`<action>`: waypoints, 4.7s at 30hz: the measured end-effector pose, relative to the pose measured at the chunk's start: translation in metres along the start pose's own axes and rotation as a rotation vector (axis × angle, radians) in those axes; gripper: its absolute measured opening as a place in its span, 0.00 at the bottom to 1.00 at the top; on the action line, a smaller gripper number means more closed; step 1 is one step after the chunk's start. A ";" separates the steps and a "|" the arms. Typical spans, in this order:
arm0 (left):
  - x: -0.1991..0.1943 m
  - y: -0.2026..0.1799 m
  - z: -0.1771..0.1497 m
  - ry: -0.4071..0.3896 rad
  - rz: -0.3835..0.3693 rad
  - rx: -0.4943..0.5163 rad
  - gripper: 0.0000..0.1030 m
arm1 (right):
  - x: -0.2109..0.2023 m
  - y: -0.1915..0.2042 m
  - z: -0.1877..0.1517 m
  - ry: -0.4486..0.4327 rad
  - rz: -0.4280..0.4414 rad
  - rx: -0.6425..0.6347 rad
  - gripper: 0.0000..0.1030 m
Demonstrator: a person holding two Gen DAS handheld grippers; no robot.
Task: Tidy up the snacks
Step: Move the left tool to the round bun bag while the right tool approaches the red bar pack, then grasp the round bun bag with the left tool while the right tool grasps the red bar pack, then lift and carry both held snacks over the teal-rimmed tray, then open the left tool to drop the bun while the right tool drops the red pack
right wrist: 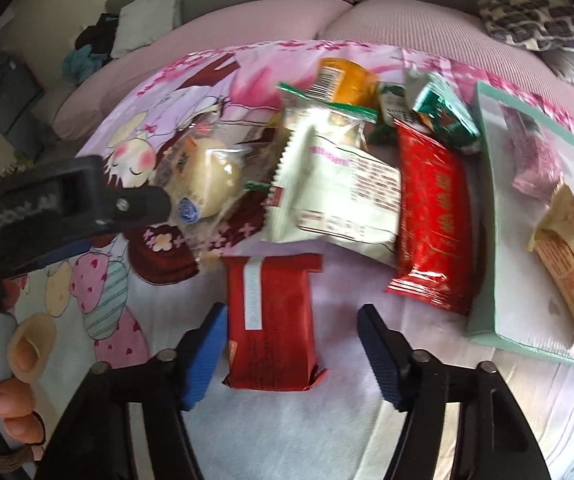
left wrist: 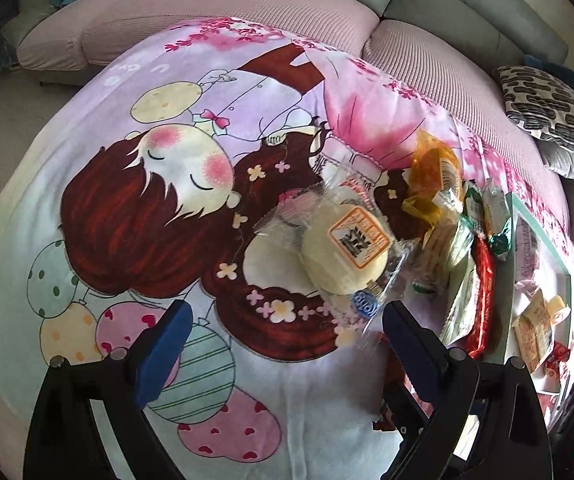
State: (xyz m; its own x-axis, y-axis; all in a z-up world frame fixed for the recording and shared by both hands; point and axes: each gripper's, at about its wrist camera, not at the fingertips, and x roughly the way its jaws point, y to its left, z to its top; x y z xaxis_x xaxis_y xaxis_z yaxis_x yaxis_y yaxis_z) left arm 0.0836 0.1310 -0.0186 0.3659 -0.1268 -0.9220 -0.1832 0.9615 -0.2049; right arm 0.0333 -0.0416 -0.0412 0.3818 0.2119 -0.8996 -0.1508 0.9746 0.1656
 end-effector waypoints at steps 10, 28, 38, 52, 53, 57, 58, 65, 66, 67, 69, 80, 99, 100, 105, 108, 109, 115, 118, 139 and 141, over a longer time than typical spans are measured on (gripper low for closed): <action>0.003 -0.010 0.018 -0.013 -0.038 -0.078 0.93 | -0.002 -0.019 0.003 0.023 -0.017 0.056 0.45; 0.040 -0.029 0.028 0.026 -0.099 -0.114 0.59 | -0.003 -0.029 0.003 0.034 0.014 0.069 0.44; 0.037 -0.032 0.021 0.041 -0.073 -0.077 0.54 | -0.002 -0.028 0.002 0.035 0.006 0.064 0.44; 0.025 -0.031 0.010 0.025 -0.032 -0.037 0.52 | -0.009 -0.022 0.003 0.031 -0.005 0.036 0.41; 0.024 -0.030 0.010 0.023 -0.030 -0.038 0.52 | -0.010 -0.021 0.003 0.028 -0.004 0.033 0.41; 0.019 -0.028 0.008 0.016 -0.027 -0.042 0.52 | -0.014 -0.017 0.003 0.022 -0.005 0.024 0.41; 0.017 -0.028 0.008 0.012 -0.026 -0.041 0.52 | -0.014 -0.017 0.003 0.023 -0.004 0.026 0.41; 0.008 -0.028 0.008 -0.010 -0.029 -0.047 0.52 | -0.029 -0.021 0.001 -0.003 0.018 0.032 0.41; 0.007 -0.027 0.007 -0.013 -0.030 -0.048 0.52 | -0.031 -0.021 0.000 -0.007 0.022 0.033 0.41; 0.005 -0.027 0.007 -0.016 -0.031 -0.049 0.52 | -0.034 -0.022 -0.001 -0.010 0.024 0.034 0.41; 0.001 -0.025 0.007 -0.026 -0.034 -0.051 0.52 | -0.040 -0.023 -0.001 -0.015 0.033 0.041 0.41; -0.016 -0.027 0.005 -0.063 -0.074 -0.052 0.52 | -0.073 -0.026 0.000 -0.087 0.021 0.042 0.41; -0.033 -0.063 -0.006 -0.098 -0.086 0.037 0.52 | -0.087 -0.043 0.003 -0.132 -0.033 0.073 0.41; -0.033 -0.066 -0.006 -0.100 -0.085 0.043 0.52 | -0.089 -0.045 0.003 -0.135 -0.034 0.078 0.41; -0.039 -0.083 -0.008 -0.110 -0.085 0.082 0.52 | -0.098 -0.059 0.004 -0.157 -0.046 0.107 0.41; -0.040 -0.095 -0.008 -0.113 -0.080 0.107 0.52 | -0.103 -0.069 0.006 -0.172 -0.054 0.132 0.41; -0.040 -0.099 -0.007 -0.112 -0.081 0.115 0.52 | -0.105 -0.073 0.007 -0.178 -0.060 0.140 0.41; -0.042 -0.136 -0.005 -0.109 -0.100 0.191 0.52 | -0.118 -0.108 0.012 -0.208 -0.081 0.224 0.41; -0.045 -0.155 -0.003 -0.113 -0.114 0.232 0.52 | -0.126 -0.133 0.014 -0.231 -0.107 0.281 0.41; -0.009 -0.323 -0.012 -0.021 -0.217 0.526 0.53 | -0.150 -0.262 0.005 -0.312 -0.251 0.530 0.41; -0.003 -0.328 -0.013 -0.012 -0.212 0.532 0.53 | -0.147 -0.265 0.004 -0.305 -0.249 0.539 0.41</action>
State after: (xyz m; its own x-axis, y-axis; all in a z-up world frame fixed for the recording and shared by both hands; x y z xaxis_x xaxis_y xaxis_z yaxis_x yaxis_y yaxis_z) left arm 0.1307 -0.1869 0.0470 0.3550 -0.3308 -0.8744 0.3788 0.9060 -0.1889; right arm 0.0211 -0.3311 0.0493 0.5991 -0.0904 -0.7956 0.4217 0.8803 0.2175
